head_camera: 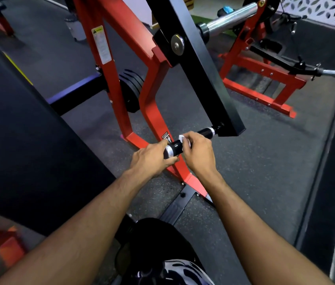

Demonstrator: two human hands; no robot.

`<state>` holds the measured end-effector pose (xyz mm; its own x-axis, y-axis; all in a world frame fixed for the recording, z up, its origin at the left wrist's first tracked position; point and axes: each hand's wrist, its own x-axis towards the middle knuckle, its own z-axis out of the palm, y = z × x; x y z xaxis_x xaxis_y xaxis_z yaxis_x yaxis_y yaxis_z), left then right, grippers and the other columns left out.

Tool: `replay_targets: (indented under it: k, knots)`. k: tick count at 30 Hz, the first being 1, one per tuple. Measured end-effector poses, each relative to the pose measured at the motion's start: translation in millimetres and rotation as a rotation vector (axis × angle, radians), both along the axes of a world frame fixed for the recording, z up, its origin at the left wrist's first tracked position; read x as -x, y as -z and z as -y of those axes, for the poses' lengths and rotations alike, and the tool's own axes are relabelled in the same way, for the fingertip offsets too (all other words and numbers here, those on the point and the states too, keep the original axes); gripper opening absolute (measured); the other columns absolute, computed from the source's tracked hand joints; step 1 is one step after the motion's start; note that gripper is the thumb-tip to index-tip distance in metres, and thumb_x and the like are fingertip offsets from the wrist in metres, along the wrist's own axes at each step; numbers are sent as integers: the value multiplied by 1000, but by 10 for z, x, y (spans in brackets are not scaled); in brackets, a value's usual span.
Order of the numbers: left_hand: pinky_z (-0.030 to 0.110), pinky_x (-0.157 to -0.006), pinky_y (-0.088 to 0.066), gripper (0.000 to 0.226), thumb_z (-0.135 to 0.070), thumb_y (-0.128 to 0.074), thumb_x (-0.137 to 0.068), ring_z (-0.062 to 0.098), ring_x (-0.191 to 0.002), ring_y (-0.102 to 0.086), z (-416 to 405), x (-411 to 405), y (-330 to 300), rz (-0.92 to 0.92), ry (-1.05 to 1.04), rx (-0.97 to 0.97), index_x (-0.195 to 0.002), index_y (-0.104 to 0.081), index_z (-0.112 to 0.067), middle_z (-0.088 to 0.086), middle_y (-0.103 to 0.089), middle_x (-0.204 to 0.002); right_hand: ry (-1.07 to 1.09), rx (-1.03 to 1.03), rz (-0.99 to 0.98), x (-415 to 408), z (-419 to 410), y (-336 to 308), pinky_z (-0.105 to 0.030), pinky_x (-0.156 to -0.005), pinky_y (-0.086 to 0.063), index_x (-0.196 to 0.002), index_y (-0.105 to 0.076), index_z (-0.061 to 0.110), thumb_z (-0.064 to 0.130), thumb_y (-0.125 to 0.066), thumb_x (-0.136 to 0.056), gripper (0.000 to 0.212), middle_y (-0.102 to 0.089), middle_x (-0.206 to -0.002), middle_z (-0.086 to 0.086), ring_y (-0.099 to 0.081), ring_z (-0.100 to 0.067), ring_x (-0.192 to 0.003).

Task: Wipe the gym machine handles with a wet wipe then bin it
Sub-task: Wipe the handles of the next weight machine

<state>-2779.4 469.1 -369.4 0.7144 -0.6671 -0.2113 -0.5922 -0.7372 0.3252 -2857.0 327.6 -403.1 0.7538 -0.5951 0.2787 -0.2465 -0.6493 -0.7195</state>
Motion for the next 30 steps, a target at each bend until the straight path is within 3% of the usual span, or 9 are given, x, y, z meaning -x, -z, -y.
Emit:
replay_targets:
  k: [3, 5, 8, 13, 17, 21, 27, 30]
  knots:
    - [39, -79, -46, 46, -63, -61, -90, 36, -110, -65, -9, 7, -23, -6, 7, 3, -120, -50, -29, 6, -69, -118, -113, 21, 20, 40, -185, -18, -30, -76, -49, -98, -71, 14, 16, -57, -96, 14, -69, -91, 1, -64, -16, -84]
    - [40, -82, -47, 45, -61, -61, -90, 36, -111, -65, -16, -1, -25, -4, 8, 3, -119, -51, -29, 6, -69, -119, -211, 74, 67, 210, -214, 27, -22, -78, -46, -104, -71, 11, 13, -57, -97, 15, -69, -94, 2, -63, -12, -85]
    - [40, -83, -47, 43, -64, -60, -90, 35, -110, -65, -18, -10, -18, 8, 10, 2, -112, -52, -28, 5, -69, -116, -191, 153, 90, 416, -36, 130, -10, -78, -41, -108, -72, 10, 13, -59, -97, 17, -68, -94, 5, -56, 1, -83]
    - [38, -78, -42, 45, -66, -61, -90, 34, -109, -65, 13, -43, -40, 25, 33, -37, -111, -53, -27, 4, -69, -115, 18, 70, 82, 351, 455, 22, -21, -70, -47, -106, -73, 16, 19, -60, -100, 15, -68, -83, 2, -60, -7, -73]
    - [39, -77, -43, 44, -65, -63, -88, 34, -107, -65, 40, -69, -55, 46, 50, -71, -107, -53, -27, 5, -69, -114, 172, 1, -77, 95, 781, 31, -34, -70, -52, -97, -70, 17, 29, -58, -99, 17, -70, -79, -1, -66, -20, -76]
    - [39, -78, -45, 44, -64, -62, -89, 33, -106, -66, 49, -59, -44, 60, 60, -76, -108, -52, -26, 5, -70, -112, 219, -42, -108, -2, 634, 125, -35, -71, -48, -95, -68, 11, 21, -56, -98, 15, -69, -85, -8, -65, -29, -82]
    - [36, -74, -40, 42, -62, -63, -89, 33, -108, -66, 71, -65, -67, 61, 65, -87, -108, -52, -26, 6, -70, -115, 97, -38, -13, 32, 142, 74, -32, -67, -48, -95, -69, 13, 20, -56, -98, 15, -65, -84, 1, -62, -18, -75]
    - [36, -74, -39, 42, -63, -62, -88, 34, -109, -65, 54, -57, -76, 52, 67, -69, -110, -53, -28, 6, -69, -117, 2, -36, 18, 48, -170, 30, -36, -73, -50, -95, -67, 14, 20, -55, -96, 13, -68, -89, 0, -64, -19, -81]
